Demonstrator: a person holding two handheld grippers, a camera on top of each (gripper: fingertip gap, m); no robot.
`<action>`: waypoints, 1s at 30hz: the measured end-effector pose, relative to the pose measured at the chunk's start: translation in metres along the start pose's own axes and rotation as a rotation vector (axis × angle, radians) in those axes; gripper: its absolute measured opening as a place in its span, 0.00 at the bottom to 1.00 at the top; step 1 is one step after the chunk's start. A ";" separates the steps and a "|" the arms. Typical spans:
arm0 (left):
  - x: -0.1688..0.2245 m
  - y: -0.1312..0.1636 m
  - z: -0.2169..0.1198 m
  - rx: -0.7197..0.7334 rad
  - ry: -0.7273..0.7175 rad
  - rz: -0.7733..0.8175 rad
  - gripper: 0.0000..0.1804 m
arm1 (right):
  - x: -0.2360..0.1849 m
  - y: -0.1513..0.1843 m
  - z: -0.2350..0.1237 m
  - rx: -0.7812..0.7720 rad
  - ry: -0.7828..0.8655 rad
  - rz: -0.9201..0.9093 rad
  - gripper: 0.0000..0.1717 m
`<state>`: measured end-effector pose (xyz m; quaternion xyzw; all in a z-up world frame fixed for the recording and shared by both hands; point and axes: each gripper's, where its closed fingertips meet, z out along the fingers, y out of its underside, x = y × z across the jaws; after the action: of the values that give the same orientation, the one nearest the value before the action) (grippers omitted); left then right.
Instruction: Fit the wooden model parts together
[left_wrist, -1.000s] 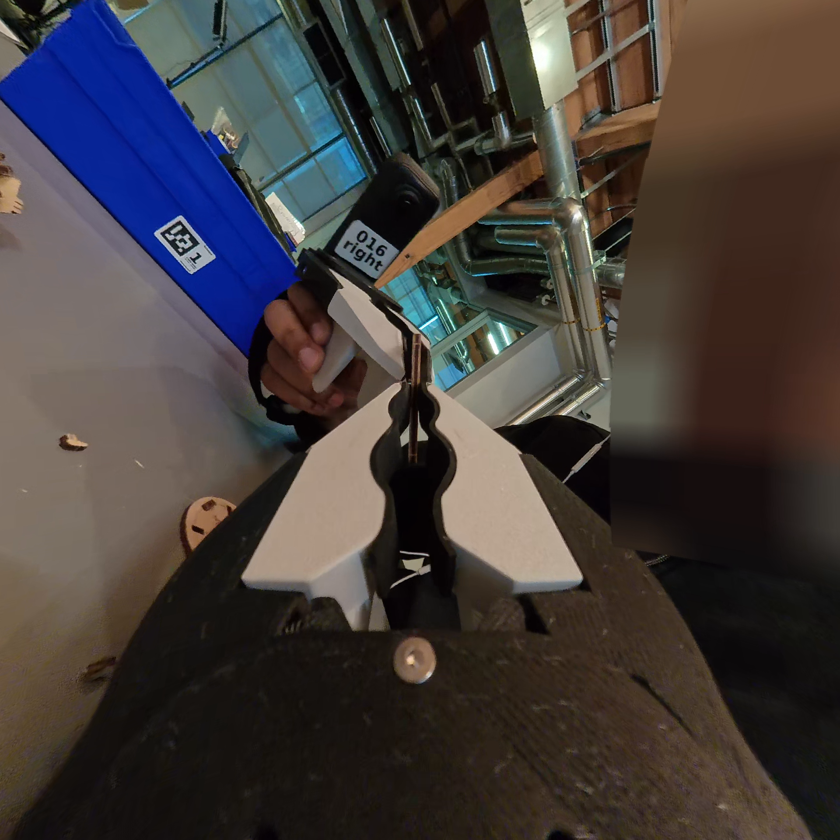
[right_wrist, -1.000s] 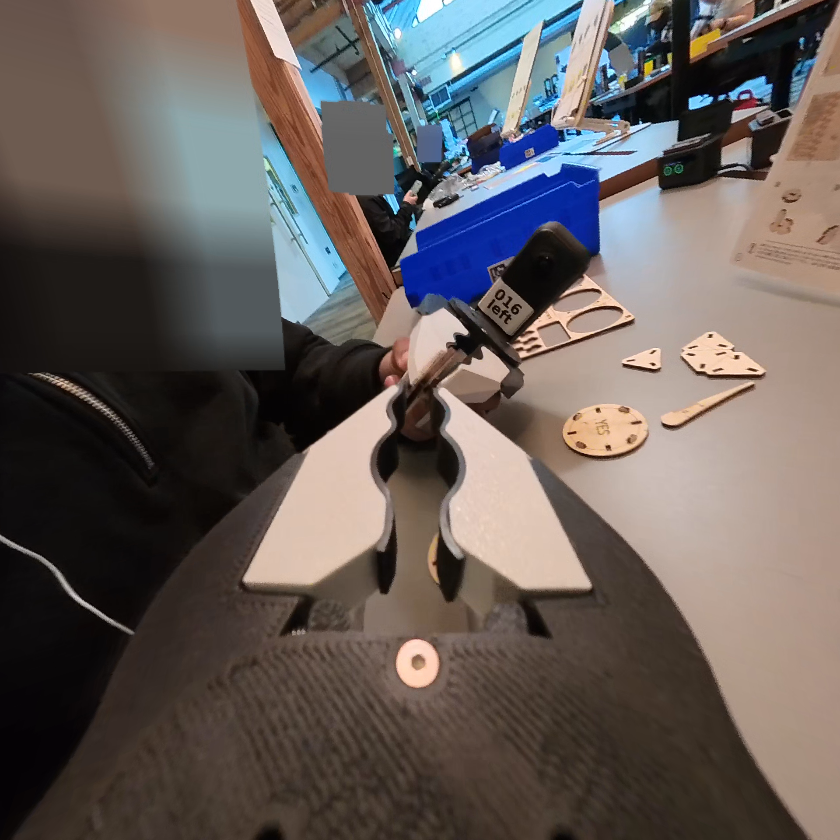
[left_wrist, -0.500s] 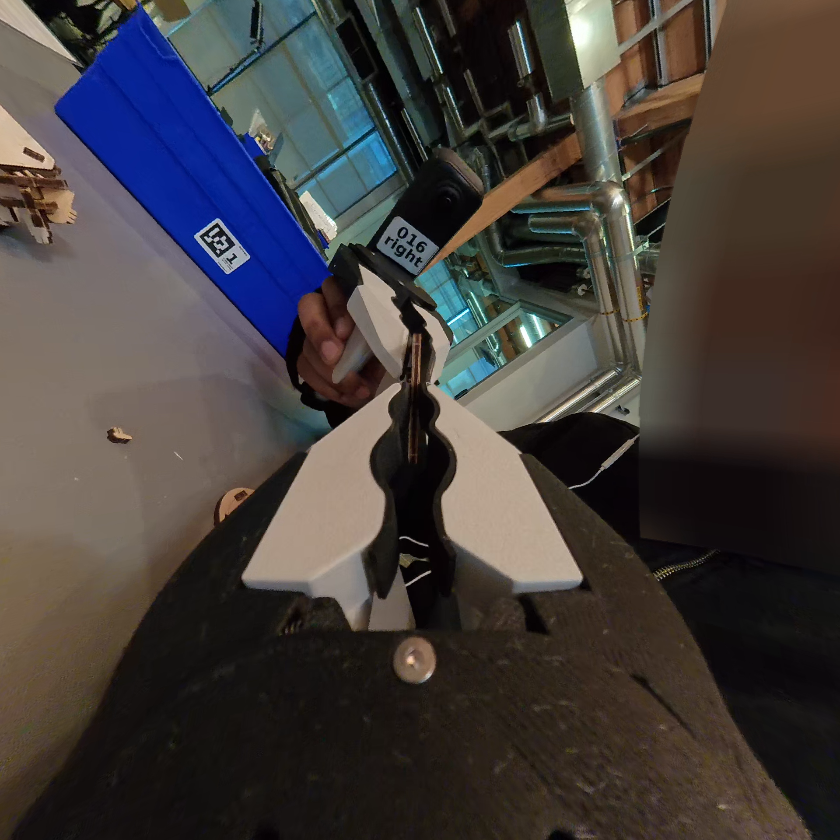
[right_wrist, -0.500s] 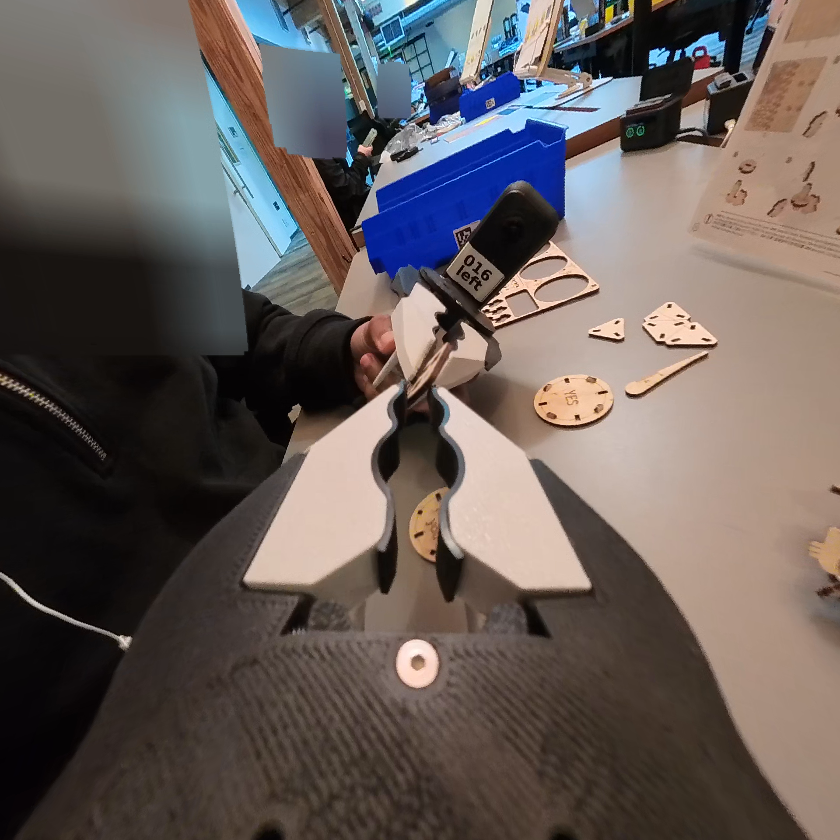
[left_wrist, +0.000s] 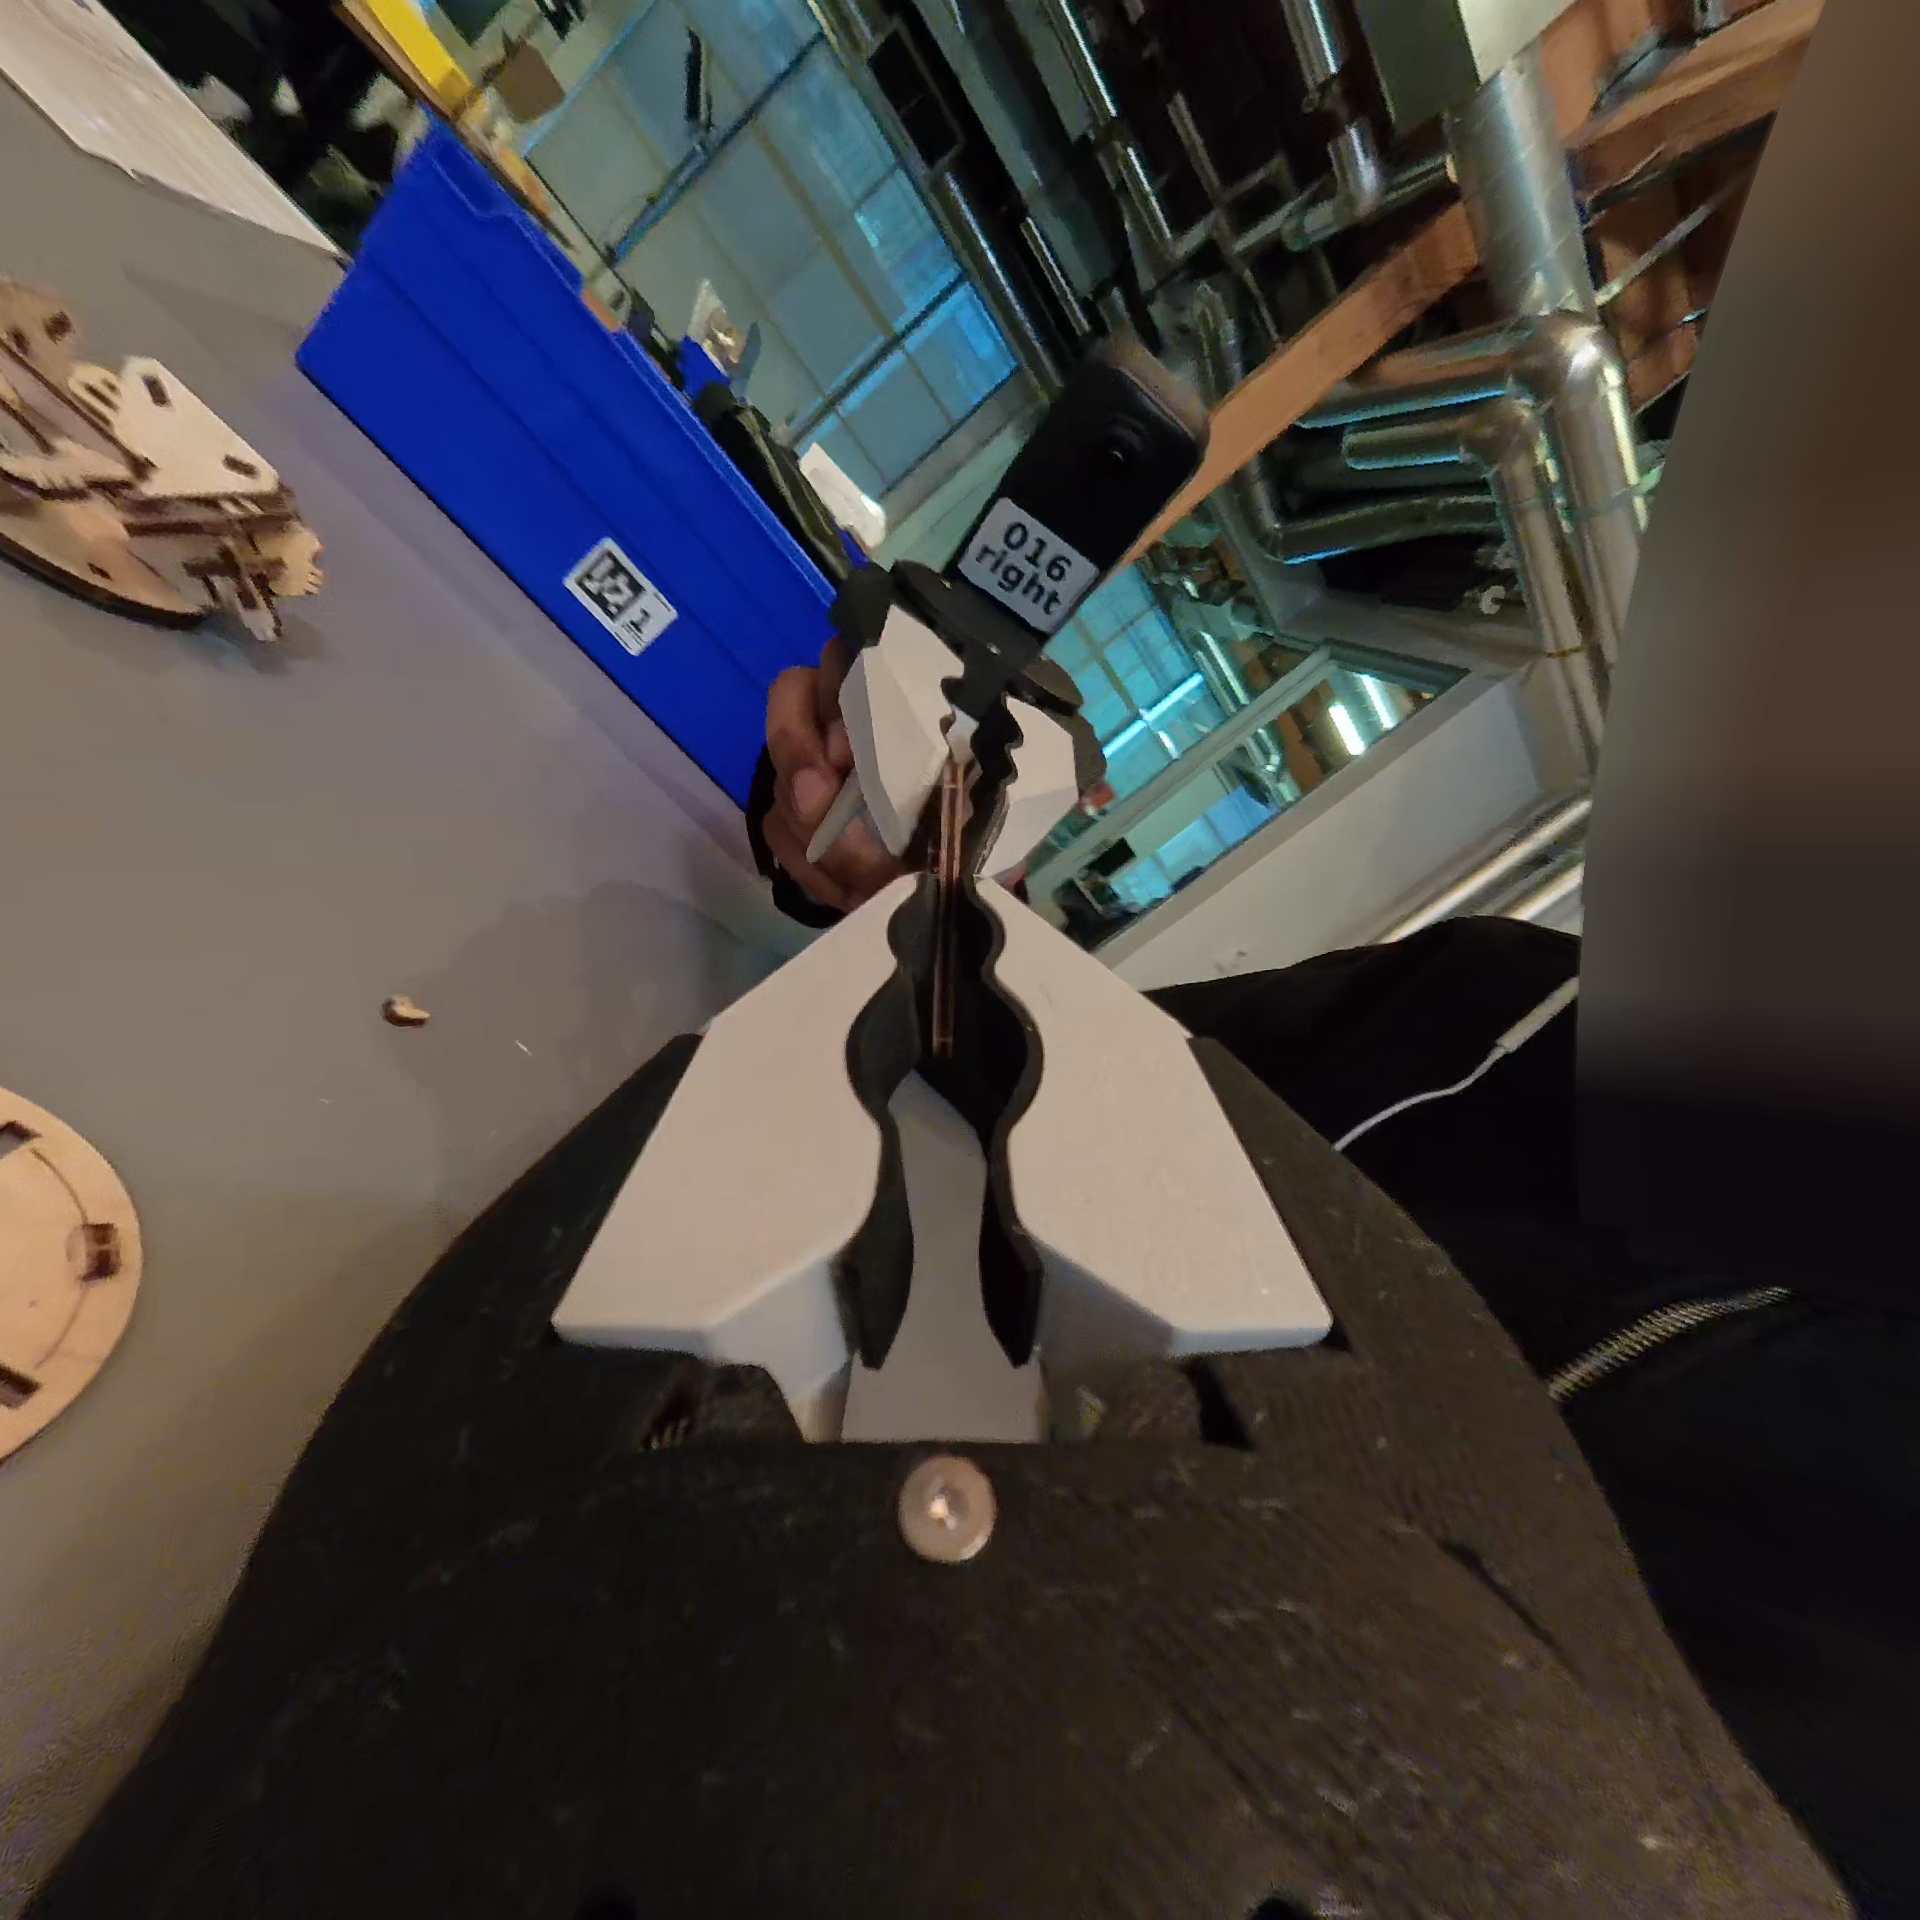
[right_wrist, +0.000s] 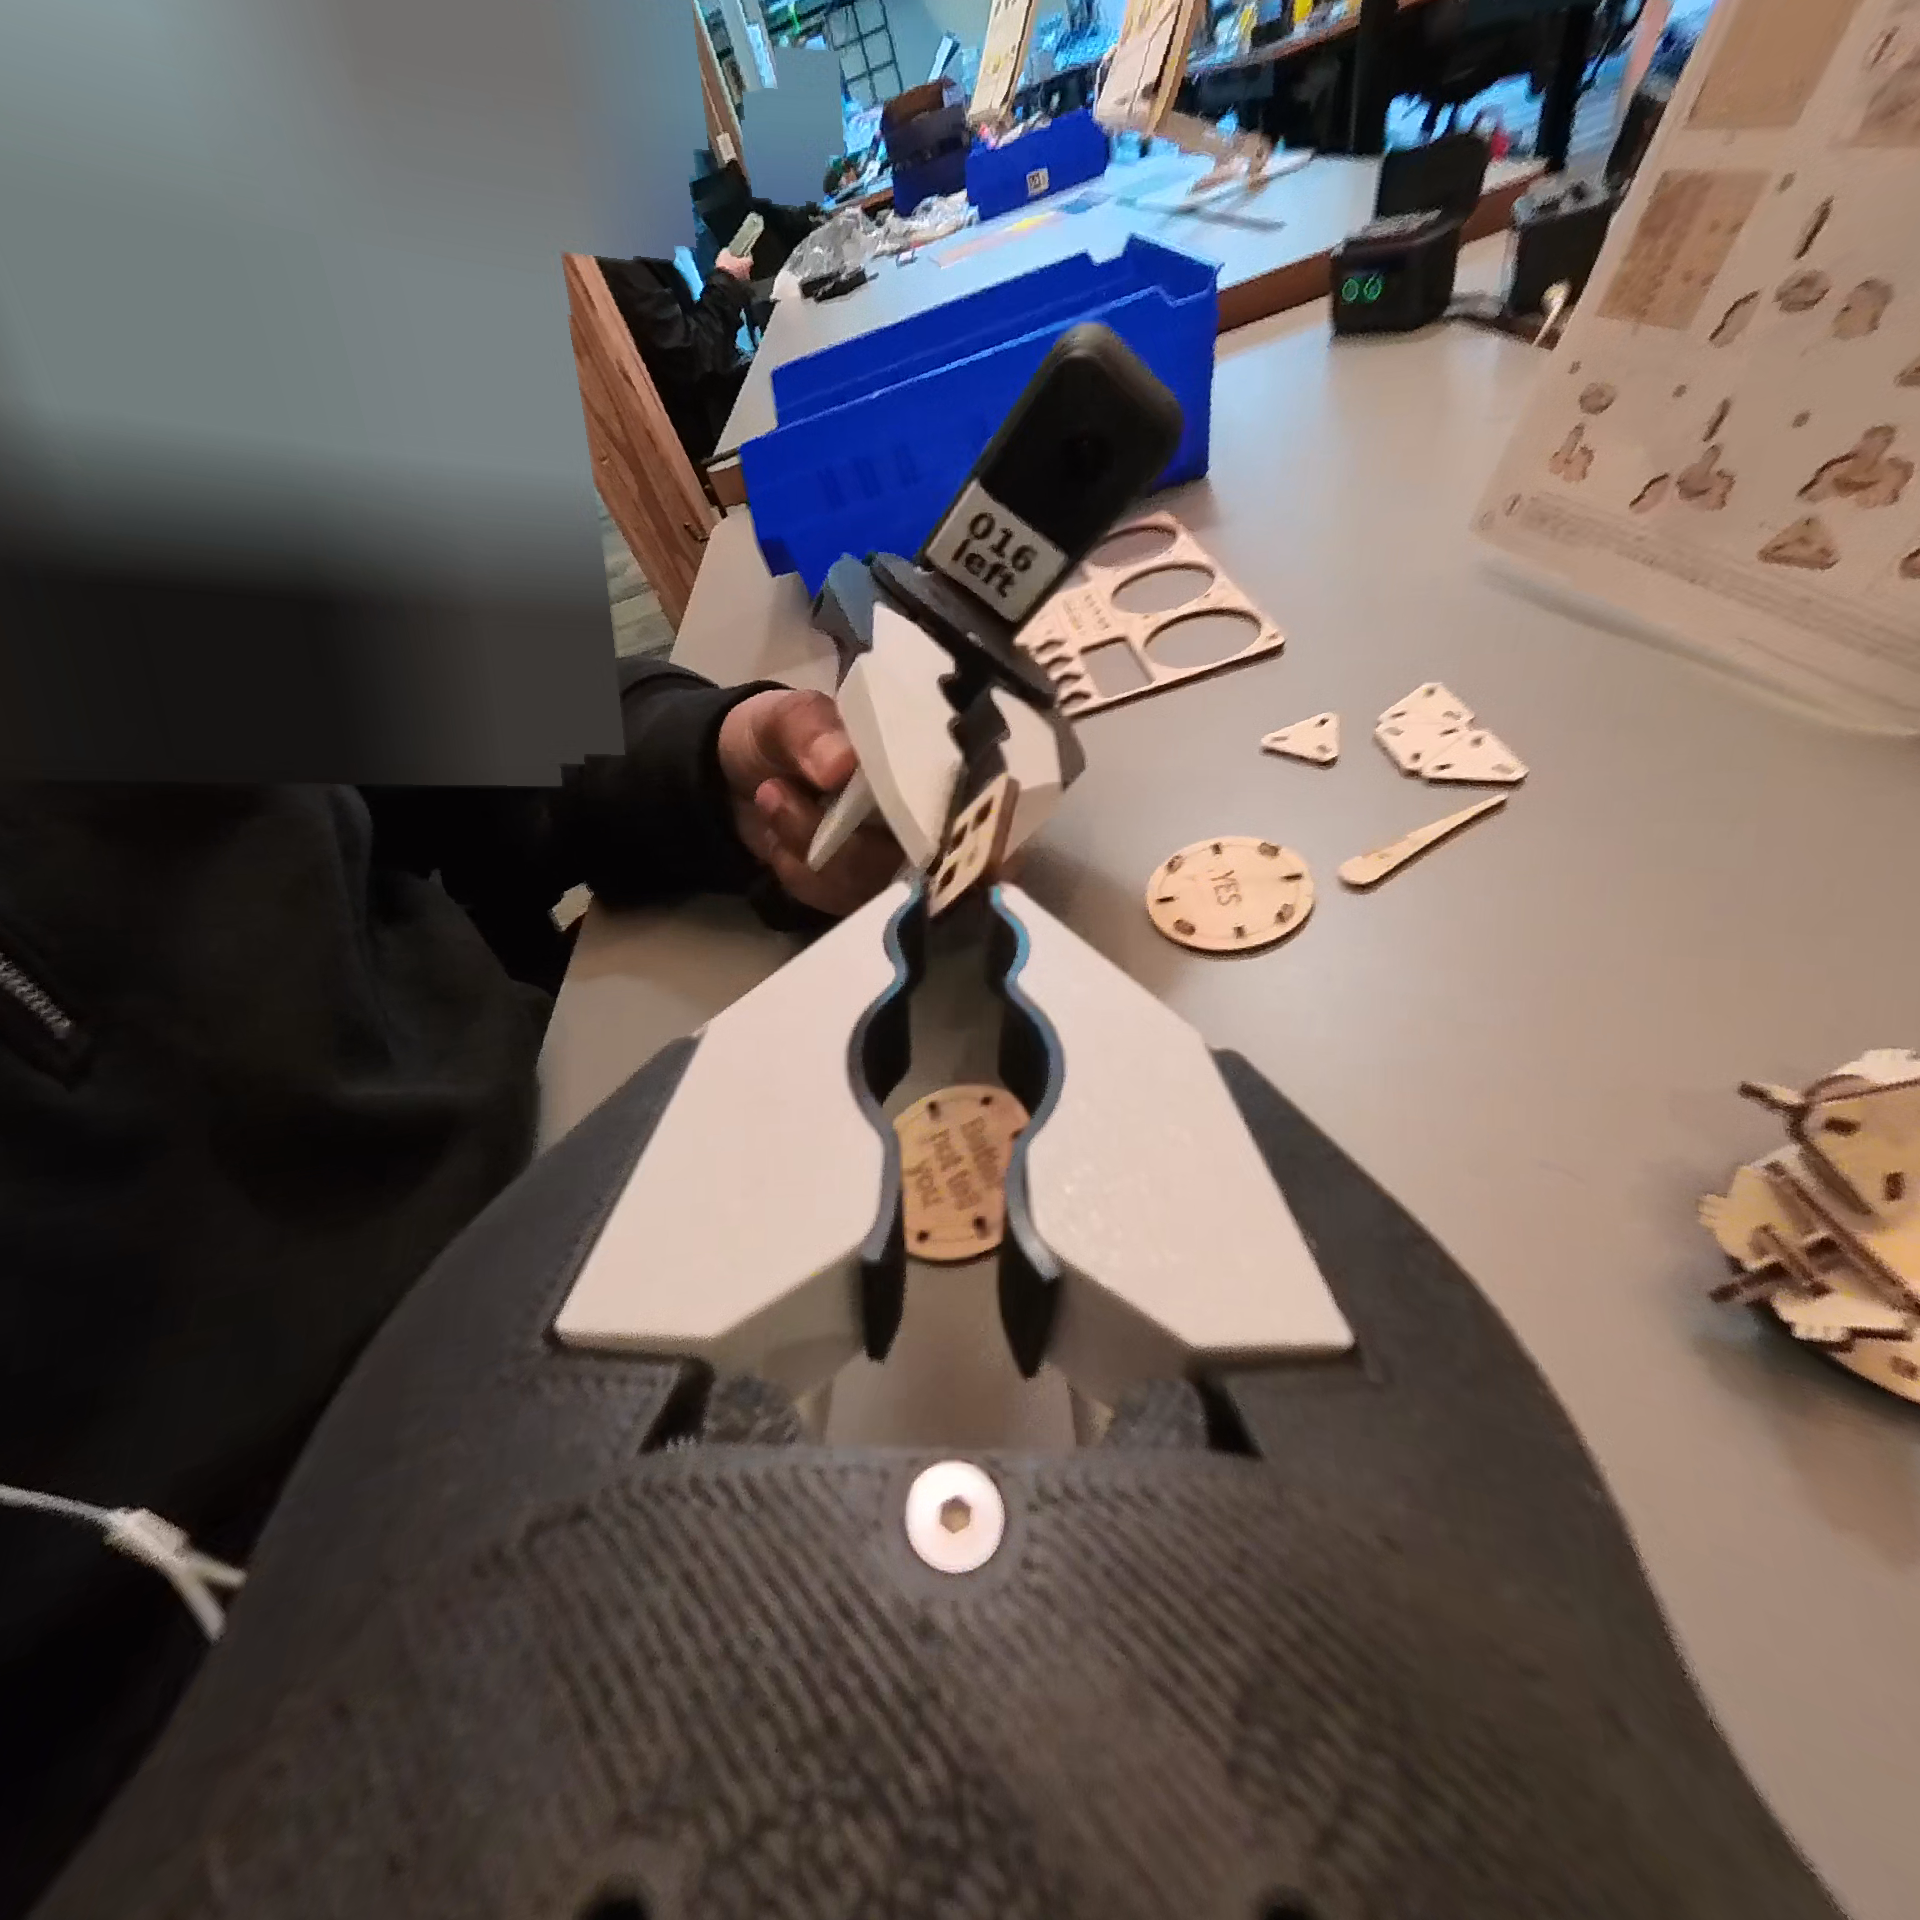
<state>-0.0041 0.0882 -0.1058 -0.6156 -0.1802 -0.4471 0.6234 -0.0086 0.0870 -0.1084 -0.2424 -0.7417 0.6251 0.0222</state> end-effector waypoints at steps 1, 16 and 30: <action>-0.002 -0.003 -0.001 0.018 -0.029 0.033 0.00 | 0.005 -0.001 -0.001 0.015 0.031 -0.021 0.06; -0.024 -0.020 -0.016 -0.045 -0.603 0.756 0.00 | 0.013 -0.011 0.001 0.189 -0.058 0.242 0.26; -0.047 -0.009 -0.016 -0.419 -1.137 1.541 0.00 | 0.019 0.001 0.004 0.212 -0.167 0.529 0.17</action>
<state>-0.0412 0.0908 -0.1399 -0.7865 0.0806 0.4226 0.4431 -0.0267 0.0905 -0.1158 -0.3713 -0.5824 0.7010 -0.1777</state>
